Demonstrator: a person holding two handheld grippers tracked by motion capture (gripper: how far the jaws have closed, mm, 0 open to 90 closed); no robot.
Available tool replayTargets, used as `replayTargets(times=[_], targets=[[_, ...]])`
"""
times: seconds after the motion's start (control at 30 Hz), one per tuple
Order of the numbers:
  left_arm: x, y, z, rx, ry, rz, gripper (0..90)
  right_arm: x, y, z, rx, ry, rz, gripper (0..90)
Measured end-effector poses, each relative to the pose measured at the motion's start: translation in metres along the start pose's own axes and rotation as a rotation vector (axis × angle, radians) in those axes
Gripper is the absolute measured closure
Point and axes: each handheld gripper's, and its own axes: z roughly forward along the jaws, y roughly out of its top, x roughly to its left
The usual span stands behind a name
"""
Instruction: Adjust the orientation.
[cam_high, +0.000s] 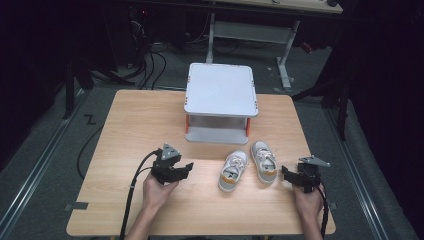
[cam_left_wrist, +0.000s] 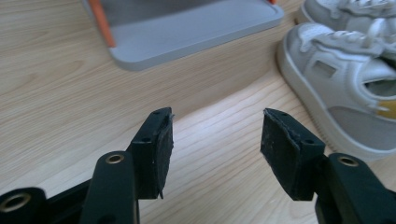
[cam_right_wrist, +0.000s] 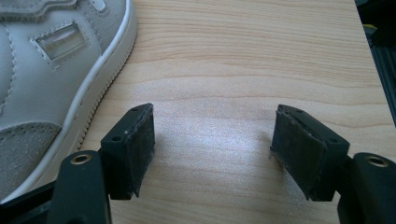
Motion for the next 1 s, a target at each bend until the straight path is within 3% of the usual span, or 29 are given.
replayTargets(times=[0.33,0.37,0.57,0.87,1.0], targets=[[-0.034,0.023,0.021,0.010,-0.093,0.072,44.9,0.000,0.000,0.000,0.000,0.000,0.000,30.0],[-0.040,0.027,0.027,0.014,-0.118,0.082,45.8,0.000,0.000,0.000,0.000,0.000,0.000,30.0],[-0.058,0.036,0.042,0.049,-0.161,0.115,48.0,0.000,0.000,0.000,0.000,0.000,0.000,30.0],[-0.068,0.038,0.057,0.089,-0.193,0.133,51.3,0.000,0.000,0.000,0.000,0.000,0.000,30.0],[-0.073,0.039,0.064,0.103,-0.179,0.143,53.7,0.000,0.000,0.000,0.000,0.000,0.000,29.9]])
